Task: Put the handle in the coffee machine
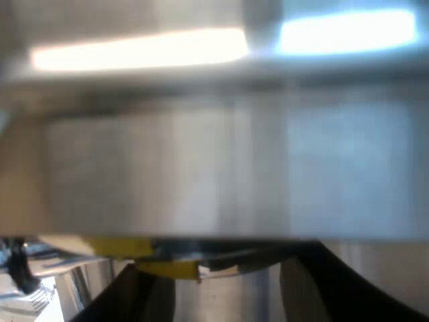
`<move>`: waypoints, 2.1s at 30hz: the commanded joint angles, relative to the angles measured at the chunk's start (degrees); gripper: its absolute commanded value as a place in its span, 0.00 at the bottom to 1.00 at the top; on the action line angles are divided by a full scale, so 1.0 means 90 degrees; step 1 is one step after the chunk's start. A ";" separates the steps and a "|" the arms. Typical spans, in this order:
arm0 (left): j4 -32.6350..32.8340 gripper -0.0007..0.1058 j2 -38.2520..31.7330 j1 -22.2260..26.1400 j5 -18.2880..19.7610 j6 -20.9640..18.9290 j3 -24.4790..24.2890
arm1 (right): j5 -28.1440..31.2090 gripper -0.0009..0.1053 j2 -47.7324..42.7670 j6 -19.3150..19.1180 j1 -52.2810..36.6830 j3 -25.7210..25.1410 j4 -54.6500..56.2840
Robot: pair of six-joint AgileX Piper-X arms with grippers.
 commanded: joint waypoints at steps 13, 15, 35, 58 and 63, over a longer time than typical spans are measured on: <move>-0.0154 0.01 -0.0194 0.0032 0.1673 -0.0104 -0.0167 | -0.0106 0.37 -0.0067 -0.0061 -0.0134 -0.0034 -0.0350; -0.0154 0.01 -0.0194 0.0032 0.1673 -0.0104 -0.0167 | -0.0106 0.37 -0.0067 -0.0100 -0.0134 -0.0034 -0.0417; -0.0111 0.01 -0.0194 0.0032 0.1355 -0.0262 -0.0167 | -0.0156 0.37 -0.0067 -0.0257 -0.0134 -0.0236 -0.0562; -0.0399 0.61 -0.0194 0.0032 0.0309 -0.1423 -0.0167 | -0.0156 0.37 -0.0067 -0.0257 -0.0134 -0.0276 -0.0562; -0.0340 0.61 -0.0194 0.0032 0.0191 -0.1450 -0.0167 | -0.0156 0.37 -0.0067 -0.0257 -0.0134 -0.0276 -0.0579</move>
